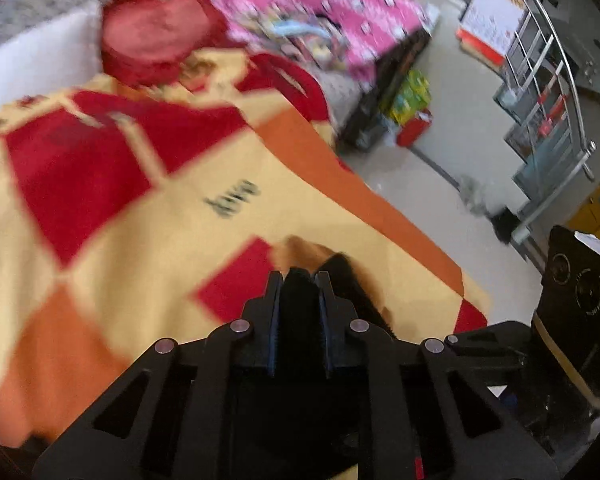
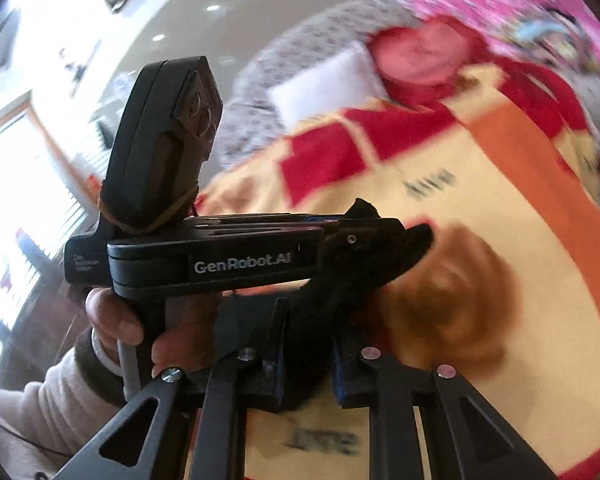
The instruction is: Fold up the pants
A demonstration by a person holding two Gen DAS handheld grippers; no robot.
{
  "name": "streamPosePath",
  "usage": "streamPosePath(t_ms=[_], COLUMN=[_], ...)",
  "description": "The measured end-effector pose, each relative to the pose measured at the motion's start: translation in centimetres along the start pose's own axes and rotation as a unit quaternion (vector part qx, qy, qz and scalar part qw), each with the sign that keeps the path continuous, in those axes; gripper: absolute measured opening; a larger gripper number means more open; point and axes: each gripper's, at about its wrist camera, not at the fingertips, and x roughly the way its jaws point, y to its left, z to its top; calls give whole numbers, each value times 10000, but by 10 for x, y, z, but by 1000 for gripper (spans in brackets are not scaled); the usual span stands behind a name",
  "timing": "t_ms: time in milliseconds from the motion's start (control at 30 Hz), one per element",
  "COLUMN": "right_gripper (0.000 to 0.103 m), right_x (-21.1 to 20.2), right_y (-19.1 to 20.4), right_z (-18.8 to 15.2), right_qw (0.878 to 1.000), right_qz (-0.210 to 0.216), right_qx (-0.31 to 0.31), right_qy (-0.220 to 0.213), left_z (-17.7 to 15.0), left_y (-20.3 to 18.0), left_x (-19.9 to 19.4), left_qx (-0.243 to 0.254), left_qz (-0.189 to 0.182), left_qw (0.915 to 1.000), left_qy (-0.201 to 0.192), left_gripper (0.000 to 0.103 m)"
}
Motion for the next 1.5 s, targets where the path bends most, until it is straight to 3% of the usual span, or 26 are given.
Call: streamPosePath(t_ms=[200, 367, 467, 533, 633, 733, 800, 833, 867, 967, 1067, 1233, 1367, 1500], right_gripper=[16, 16, 23, 37, 43, 43, 43, 42, 41, 40, 40, 40, 40, 40], right_x=[41, 110, 163, 173, 146, 115, 104, 106, 114, 140, 168, 185, 158, 128], right_y=[76, 125, 138, 148, 155, 140, 125, 120, 114, 101, 95, 96, 99, 115], right_z=[13, -11, -36, -47, -39, -17, -3, 2, 6, 4, 4, 7, 8, -9], right_qw=[9938, 9782, 9666, 9606, 9579, 9730, 9833, 9847, 9833, 9779, 9731, 9664, 9719, 9690], right_qz=[788, 1374, 1351, 1176, 1524, 1202, 626, 324, -49, -555, -733, -874, -680, -552], right_qx=[-734, -1106, -1126, -1273, -1404, -1351, -1339, -1363, -1445, -1503, -1631, -1859, -1703, -1921], right_qy=[277, 1100, 1865, 2173, 1989, 1435, 1064, 1041, 1102, 1341, 1453, 1545, 1475, 1453], left_z=[-42, -111, -138, -152, -160, -165, -166, -164, -164, -166, -169, -177, -182, -186], left_y=[60, 111, 136, 147, 144, 130, 117, 115, 108, 99, 103, 115, 113, 111], left_x=[-82, -109, -115, -127, -140, -149, -147, -147, -143, -121, -95, -91, -95, -98], left_qx=[-537, -1112, -1642, -1975, -2060, -1970, -1913, -1914, -1928, -1922, -1928, -2230, -2239, -2286], left_qz=[909, 1992, 1969, 1993, 2049, 2185, 2229, 2190, 2092, 2133, 2631, 2516, 2541, 2535], left_qw=[9939, 9736, 9666, 9598, 9564, 9548, 9545, 9552, 9570, 9567, 9452, 9416, 9407, 9396], left_qy=[-310, -112, 40, -100, -305, -432, -510, -541, -573, -477, -130, -187, -214, -242], left_gripper=[15, 15, 15, 15, 21, 24, 24, 25, 33, 41, 41, 44, 44, 44])
